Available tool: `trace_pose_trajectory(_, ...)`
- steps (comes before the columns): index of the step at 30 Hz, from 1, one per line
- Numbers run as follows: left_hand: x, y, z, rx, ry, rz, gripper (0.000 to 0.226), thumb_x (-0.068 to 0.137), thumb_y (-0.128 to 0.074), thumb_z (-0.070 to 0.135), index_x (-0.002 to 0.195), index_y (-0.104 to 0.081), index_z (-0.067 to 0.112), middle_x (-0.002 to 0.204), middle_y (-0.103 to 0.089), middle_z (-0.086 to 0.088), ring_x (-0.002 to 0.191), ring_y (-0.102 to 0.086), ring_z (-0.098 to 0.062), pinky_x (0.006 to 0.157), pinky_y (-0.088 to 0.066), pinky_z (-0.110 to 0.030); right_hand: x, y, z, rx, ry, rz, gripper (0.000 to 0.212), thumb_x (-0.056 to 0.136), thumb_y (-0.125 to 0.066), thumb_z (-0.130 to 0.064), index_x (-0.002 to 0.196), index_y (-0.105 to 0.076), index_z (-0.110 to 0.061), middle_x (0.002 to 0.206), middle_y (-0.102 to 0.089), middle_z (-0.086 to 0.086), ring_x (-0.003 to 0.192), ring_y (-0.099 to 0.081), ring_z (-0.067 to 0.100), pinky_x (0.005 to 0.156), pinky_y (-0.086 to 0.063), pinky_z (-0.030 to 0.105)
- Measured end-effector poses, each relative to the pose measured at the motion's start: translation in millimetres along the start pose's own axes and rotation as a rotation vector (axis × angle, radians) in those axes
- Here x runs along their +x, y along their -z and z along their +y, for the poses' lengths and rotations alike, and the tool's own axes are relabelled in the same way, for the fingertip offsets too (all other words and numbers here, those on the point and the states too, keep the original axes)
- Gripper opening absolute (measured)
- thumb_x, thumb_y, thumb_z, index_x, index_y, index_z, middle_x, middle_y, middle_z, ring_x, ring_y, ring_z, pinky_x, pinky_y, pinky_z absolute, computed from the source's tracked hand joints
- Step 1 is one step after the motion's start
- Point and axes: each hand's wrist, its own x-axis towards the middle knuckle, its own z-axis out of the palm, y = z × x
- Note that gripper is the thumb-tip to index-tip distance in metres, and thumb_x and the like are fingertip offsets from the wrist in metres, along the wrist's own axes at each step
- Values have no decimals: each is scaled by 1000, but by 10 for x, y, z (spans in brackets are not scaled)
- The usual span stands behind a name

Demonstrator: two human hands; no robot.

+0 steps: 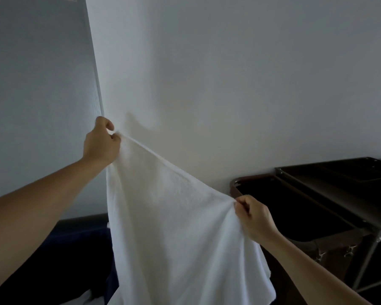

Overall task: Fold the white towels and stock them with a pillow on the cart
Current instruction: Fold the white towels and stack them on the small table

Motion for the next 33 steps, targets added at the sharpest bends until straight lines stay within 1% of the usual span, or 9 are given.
trace_pose_trajectory(3, -253, -59, 139, 119, -122, -222, 21, 89, -56, 10, 82, -57, 30, 83, -66, -1, 83, -62, -29, 73, -42, -29, 189, 74, -247, -71, 105, -3, 19, 95, -59, -26, 77, -57, -30, 62, -58, -9, 59, -55, -1, 51, -38, 14)
trace_pose_trajectory(9, -948, -367, 538, -103, -168, -734, 42, 89, -52, 2, 77, -77, 33, 85, -70, 22, 83, -61, 13, 81, -44, -11, 243, -132, -832, -253, 434, -219, 11, 97, -53, -30, 88, -59, -29, 65, -51, -18, 66, -52, 7, 66, -39, 25)
trace_pose_trajectory(15, -1153, -385, 488, -114, -281, -1018, 32, 97, -52, 21, 119, -72, 34, 96, -67, 23, 90, -59, 12, 77, -44, -7, 218, -120, -957, -237, 456, -263, 18, 99, -52, -28, 104, -68, -20, 79, -60, -13, 73, -57, 12, 71, -47, 31)
trace_pose_trajectory(18, -1147, -408, 434, 61, -503, -1011, 32, 98, -55, 38, 129, -62, 38, 90, -54, 13, 84, -53, 0, 73, -39, -14, 202, -138, -970, -195, 470, -296, 17, 100, -54, -26, 101, -67, -15, 67, -54, -15, 63, -51, 7, 67, -46, 30)
trace_pose_trajectory(23, -1121, -407, 424, -20, -510, -961, 15, 96, -58, 46, 83, -65, 42, 78, -56, 18, 77, -55, 5, 72, -39, -8, 207, -174, -967, -109, 446, -271, 11, 96, -60, -25, 101, -69, -21, 66, -55, -23, 65, -54, -7, 63, -39, 14)
trace_pose_trajectory(25, -1089, -415, 404, 15, -524, -924, 18, 96, -59, 45, 86, -69, 34, 79, -57, 16, 77, -54, 2, 71, -38, -6, 195, -209, -928, -31, 397, -226, 6, 94, -63, -27, 99, -64, -29, 76, -60, -22, 73, -58, -7, 68, -44, 15)
trace_pose_trajectory(28, -991, -385, 432, 40, -555, -786, 25, 98, -60, 37, 95, -76, 17, 83, -62, 13, 79, -56, -3, 72, -39, -8, 118, -274, -834, 96, 311, -163, 31, 87, -70, -26, 97, -45, -40, 86, -58, -18, 77, -56, -4, 68, -41, 11)
trace_pose_trajectory(31, -805, -320, 490, 14, -506, -586, 27, 97, -62, 25, 88, -76, 4, 79, -67, -5, 78, -58, -9, 68, -41, -19, 55, -320, -732, 102, 302, -154, 33, 86, -71, -23, 92, -46, -44, 76, -56, -18, 63, -50, 1, 59, -38, 13)
trace_pose_trajectory(33, -701, -292, 519, 19, -477, -481, 27, 97, -61, 21, 84, -75, 2, 69, -61, 1, 73, -57, 4, 64, -36, -8, 55, -293, -685, 133, 235, -126, 29, 86, -72, -27, 91, -50, -44, 75, -58, -28, 63, -53, -2, 58, -40, 11)
